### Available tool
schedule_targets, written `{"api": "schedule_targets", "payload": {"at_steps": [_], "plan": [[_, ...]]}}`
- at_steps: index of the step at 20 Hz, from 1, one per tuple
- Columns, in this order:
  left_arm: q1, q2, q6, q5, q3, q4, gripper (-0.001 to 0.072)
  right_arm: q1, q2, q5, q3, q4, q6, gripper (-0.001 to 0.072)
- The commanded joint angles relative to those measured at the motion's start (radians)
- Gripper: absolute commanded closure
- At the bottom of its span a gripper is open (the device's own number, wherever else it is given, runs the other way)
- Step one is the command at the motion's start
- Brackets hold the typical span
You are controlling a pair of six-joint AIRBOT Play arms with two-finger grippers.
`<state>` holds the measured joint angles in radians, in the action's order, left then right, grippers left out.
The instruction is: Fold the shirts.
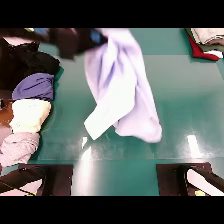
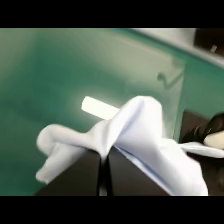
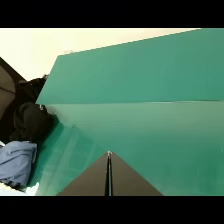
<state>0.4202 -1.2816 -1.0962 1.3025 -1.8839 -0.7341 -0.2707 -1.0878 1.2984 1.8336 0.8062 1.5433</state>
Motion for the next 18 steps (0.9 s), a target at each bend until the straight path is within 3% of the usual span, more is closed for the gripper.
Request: {"api": "schedule_targets", "payload": {"at_steps": [1, 4, 5, 6, 7, 13, 16, 18], "plan": [[0.050, -0.013, -0.080, 0.008, 0.211, -0.260, 0.0682, 0.001, 0.013, 0.040, 0.006, 0.000, 0.000, 0.0691], [0.051, -0.051, -0.132, -0.059, 0.397, -0.374, 0.0681, 0.001, 0.028, 0.040, -0.032, 0.000, 0.000, 0.0691], [0.050, -0.063, -0.131, -0.076, 0.449, -0.378, 0.0547, 0.001, 0.034, 0.040, -0.051, 0.000, 0.000, 0.0691], [0.050, -0.074, -0.135, -0.079, 0.476, -0.396, 0.0220, 0.001, 0.043, 0.040, -0.076, 0.000, 0.000, 0.0691], [0.043, -0.085, -0.148, -0.058, 0.479, -0.426, 0.0078, 0.001, 0.052, 0.038, -0.100, 0.001, 0.000, 0.0691], [-0.172, -0.072, -0.179, 0.141, 0.498, -0.403, 0.0096, 0.001, 0.084, 0.037, -0.203, 0.007, 0.000, 0.0691], [-0.221, -0.072, -0.175, 0.119, 0.626, -0.412, 0.0095, 0.001, 0.084, 0.037, -0.233, 0.006, 0.000, 0.0691], [-0.231, -0.072, -0.177, 0.038, 0.729, -0.457, 0.0095, 0.001, 0.084, 0.037, -0.255, 0.006, 0.000, 0.0691]]}}
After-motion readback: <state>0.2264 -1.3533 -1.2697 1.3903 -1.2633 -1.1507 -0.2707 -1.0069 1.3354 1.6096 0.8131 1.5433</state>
